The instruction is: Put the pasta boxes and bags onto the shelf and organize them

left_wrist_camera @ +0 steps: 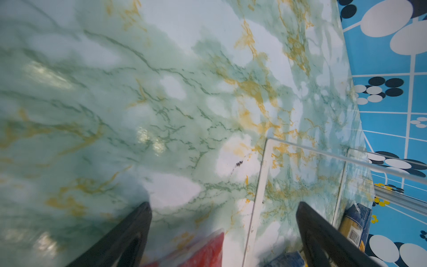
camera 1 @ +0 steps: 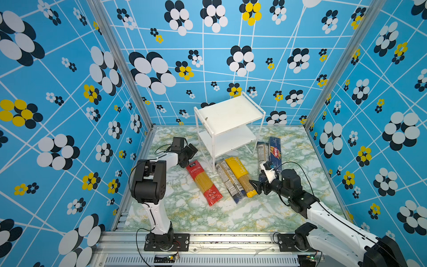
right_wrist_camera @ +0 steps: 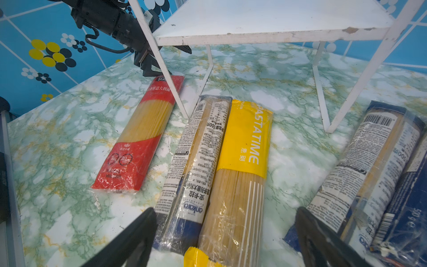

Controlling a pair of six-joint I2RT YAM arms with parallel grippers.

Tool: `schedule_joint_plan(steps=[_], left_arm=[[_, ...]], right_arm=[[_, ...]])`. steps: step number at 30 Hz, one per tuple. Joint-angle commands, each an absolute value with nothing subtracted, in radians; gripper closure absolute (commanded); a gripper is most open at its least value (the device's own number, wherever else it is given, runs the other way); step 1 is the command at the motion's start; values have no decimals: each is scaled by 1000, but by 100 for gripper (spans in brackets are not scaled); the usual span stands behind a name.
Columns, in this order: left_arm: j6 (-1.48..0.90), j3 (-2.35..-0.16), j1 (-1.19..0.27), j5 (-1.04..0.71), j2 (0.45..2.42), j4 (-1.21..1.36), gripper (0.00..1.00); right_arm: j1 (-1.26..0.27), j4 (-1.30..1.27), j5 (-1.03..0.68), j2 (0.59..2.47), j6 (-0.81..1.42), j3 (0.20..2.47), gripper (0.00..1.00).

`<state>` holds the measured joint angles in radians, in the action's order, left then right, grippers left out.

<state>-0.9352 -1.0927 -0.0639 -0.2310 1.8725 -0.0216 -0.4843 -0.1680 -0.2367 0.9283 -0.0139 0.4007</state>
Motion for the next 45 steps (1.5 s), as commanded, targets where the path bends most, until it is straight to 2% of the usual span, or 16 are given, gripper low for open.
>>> schedule_joint_plan(steps=[1, 5, 13, 21, 24, 32, 45], left_arm=[[-948, -1025, -73, -258, 1858, -1, 1], [-950, -987, -90, -251, 1856, 20, 1], [-968, -871, -135, -225, 1725, 34, 1], [-996, -702, -141, -186, 1547, 33, 1], [-981, -675, -141, -191, 1503, 2, 1], [-897, -666, -130, -124, 1308, -181, 1], [-765, -539, -80, -197, 904, -291, 1]], right_arm=[[-491, -198, -224, 914, -1, 386, 4], [-491, -198, -228, 917, -1, 385, 4], [-492, -189, -248, 917, -2, 391, 4], [-503, -149, -395, 973, -5, 433, 6], [-554, -127, -420, 1018, -28, 459, 7], [-748, -46, -335, 1145, -128, 555, 7], [-912, -293, -290, 1448, -79, 635, 8]])
